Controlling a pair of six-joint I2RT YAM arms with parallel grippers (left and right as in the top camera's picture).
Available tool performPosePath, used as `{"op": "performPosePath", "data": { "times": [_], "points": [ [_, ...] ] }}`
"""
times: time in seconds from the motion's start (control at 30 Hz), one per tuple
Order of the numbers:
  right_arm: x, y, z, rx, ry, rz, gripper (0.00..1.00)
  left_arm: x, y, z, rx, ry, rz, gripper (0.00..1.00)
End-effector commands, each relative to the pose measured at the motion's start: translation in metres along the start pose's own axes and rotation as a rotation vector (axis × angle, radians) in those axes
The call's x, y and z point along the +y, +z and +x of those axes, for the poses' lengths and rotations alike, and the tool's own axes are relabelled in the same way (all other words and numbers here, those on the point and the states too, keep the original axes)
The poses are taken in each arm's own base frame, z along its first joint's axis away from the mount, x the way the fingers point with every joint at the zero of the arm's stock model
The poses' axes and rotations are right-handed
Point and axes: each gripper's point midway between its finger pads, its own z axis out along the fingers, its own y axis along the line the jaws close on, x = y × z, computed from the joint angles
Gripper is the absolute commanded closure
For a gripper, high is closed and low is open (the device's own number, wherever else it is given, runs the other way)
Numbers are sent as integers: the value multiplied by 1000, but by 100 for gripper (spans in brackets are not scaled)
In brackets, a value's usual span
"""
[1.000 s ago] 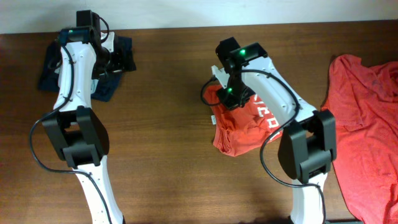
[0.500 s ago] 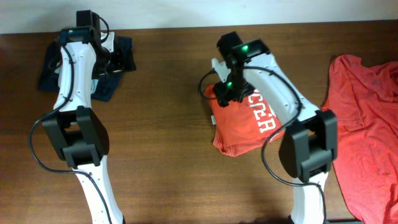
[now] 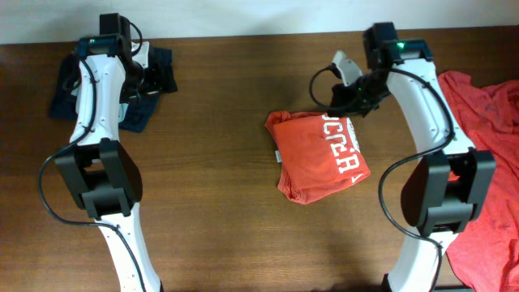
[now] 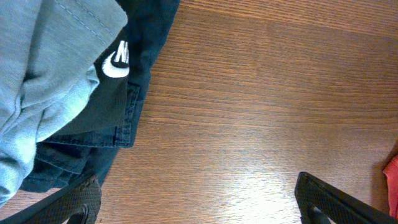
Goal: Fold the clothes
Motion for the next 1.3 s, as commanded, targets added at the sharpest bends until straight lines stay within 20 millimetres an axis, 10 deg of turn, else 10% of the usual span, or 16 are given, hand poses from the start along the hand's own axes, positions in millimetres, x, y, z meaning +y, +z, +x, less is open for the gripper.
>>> {"op": "performPosePath", "data": {
  "times": [0.0,0.57,0.73,1.07,1.27],
  "points": [
    [-13,14,7,-6,-8,-54,96,0,-9,-6,-27,19,-4,1],
    [-74,115,38,-181,-45,-46,96,0,-9,-6,-27,18,-4,1],
    [-55,89,21,-210,-59,-103,96,0,-9,-6,-27,19,-4,1],
    [1,-30,-29,-386,-167,-109,96,0,-9,-6,-27,19,-4,1],
    [1,-19,-14,-328,-135,-126,95,0,-9,-6,-27,19,-4,1]
  ]
}}
